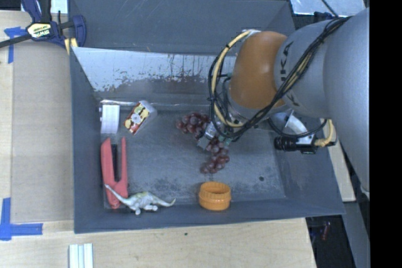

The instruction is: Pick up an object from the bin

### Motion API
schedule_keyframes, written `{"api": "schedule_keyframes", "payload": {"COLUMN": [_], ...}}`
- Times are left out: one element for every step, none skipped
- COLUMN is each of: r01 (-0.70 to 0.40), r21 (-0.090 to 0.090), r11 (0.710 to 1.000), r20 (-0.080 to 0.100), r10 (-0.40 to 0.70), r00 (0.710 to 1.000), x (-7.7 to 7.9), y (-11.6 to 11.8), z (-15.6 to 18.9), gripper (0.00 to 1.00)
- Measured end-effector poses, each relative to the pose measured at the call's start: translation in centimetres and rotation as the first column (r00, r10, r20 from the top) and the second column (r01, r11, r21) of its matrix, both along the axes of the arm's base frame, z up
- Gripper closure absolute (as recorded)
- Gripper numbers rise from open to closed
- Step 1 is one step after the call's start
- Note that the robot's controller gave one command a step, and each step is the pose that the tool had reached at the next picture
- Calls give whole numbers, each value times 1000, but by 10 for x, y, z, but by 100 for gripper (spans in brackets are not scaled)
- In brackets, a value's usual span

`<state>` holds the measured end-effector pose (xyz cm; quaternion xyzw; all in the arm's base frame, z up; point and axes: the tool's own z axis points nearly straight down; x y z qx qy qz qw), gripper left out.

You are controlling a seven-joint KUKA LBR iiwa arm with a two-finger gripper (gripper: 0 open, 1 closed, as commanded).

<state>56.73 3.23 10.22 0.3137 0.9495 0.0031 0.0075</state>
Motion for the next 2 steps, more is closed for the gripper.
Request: {"api": "schedule_keyframes", "payload": {"r01": [0,-1], "r21": [0,0], "r11": [1000,1000], "r20": [2,1], "r10": [0,1], "r00": [1000,1000], "x": [0,0], "y": [0,-1], "z": [6,25], "gripper": [100,100]}}
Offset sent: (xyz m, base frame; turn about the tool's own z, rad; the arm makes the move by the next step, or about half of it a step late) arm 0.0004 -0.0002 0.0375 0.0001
